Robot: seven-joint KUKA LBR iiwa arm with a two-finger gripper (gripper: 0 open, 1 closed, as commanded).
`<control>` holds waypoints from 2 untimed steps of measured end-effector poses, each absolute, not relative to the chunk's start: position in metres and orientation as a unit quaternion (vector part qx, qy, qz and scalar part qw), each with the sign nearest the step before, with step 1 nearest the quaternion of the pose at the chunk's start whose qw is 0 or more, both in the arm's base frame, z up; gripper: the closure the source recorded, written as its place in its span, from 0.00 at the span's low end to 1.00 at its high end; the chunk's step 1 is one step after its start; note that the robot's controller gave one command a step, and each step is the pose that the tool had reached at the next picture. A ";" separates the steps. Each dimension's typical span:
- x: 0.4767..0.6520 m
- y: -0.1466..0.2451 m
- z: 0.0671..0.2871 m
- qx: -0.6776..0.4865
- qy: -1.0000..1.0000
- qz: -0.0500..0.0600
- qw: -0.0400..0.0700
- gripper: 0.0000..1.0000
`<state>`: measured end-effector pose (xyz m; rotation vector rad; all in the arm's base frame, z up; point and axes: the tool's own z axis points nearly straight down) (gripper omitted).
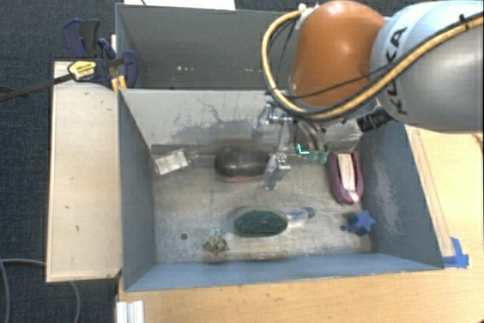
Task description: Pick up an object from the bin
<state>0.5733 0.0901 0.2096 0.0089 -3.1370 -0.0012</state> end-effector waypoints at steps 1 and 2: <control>0.588 0.125 0.082 -0.052 -0.999 -0.001 -0.003 0.00; 0.588 0.081 0.101 -0.119 -0.993 0.000 -0.003 0.00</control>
Offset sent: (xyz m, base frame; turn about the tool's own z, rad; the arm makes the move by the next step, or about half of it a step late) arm 0.0147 0.0370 -0.1396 0.1082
